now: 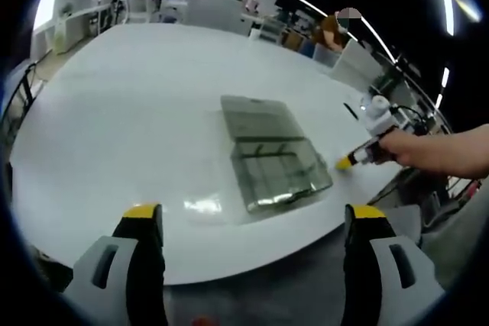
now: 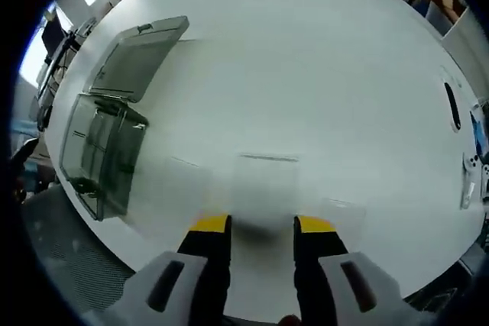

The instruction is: Insert the divider into the dual guide fixture by aligning both edges with the guide slots and pushing it downward to the bottom, including one-sided entry, uneven engagement, binding, and posture correction.

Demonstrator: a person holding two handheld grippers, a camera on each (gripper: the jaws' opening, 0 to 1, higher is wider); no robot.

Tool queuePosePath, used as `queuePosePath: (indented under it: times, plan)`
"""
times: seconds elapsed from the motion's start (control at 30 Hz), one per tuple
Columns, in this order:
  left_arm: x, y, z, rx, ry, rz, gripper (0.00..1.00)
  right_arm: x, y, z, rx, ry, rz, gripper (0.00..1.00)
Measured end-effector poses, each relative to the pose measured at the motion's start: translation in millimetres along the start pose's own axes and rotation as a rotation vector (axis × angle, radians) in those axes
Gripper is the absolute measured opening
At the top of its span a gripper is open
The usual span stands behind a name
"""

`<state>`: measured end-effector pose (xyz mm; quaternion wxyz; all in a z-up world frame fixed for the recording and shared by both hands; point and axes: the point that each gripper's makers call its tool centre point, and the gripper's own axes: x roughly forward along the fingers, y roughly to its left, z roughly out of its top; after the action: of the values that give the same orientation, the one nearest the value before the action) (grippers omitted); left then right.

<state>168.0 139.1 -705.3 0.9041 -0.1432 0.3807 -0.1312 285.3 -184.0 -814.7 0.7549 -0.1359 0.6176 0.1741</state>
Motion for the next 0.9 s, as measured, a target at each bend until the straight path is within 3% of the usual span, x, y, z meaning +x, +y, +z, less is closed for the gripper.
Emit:
queuePosePath:
  times: [0.9]
  plan:
    - [3.4,-7.4,0.1,0.011,0.011,-0.022,0.97,-2.8,1.4,-3.6,-0.045,-0.044,0.039,0.27]
